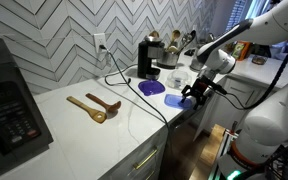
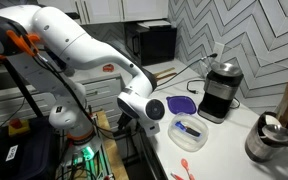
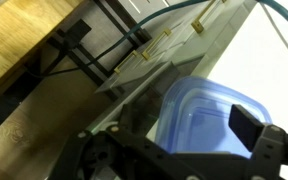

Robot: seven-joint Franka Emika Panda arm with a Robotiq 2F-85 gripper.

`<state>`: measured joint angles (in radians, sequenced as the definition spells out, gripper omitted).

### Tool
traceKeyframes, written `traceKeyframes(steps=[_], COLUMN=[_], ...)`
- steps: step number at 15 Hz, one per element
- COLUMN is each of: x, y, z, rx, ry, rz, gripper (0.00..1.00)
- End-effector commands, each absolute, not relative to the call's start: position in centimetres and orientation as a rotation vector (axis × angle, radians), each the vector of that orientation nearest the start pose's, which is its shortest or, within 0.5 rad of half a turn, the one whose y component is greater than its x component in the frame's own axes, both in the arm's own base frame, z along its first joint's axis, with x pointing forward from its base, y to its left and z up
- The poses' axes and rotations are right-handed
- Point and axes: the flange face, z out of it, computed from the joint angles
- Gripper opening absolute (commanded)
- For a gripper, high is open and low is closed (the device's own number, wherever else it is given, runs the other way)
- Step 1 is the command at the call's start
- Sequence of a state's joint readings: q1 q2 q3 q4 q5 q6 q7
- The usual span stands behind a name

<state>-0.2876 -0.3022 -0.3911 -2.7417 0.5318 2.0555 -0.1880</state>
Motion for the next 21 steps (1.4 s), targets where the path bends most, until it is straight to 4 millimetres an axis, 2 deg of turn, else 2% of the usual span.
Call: traceKeyframes(steps=[1,5,7,11,12,13,15,21], x=[28.8,28.8,28.4,27.5,27.3,27.2,27.5,28.6], y=[-18.7,-18.9,-19.3,-19.7,-19.7,-19.7,-20.0,-21.3], z=[27.9,27.4,27.6,29.3,29.8,30.3,31.7,37.5], rx=[-2.213,-2.177,-2.164,-2.162,-2.165,-2.166,-2.175,-2.297], ry=[0.964,0.959,0.958,0.953,0.954,0.947,0.941,0.89], rz=[0.151,0.124,0.123,0.137,0.149,0.157,0.146,0.071], gripper=[0.68,0.35,0.23,0.04,0.02,0.05,0.0,0.02])
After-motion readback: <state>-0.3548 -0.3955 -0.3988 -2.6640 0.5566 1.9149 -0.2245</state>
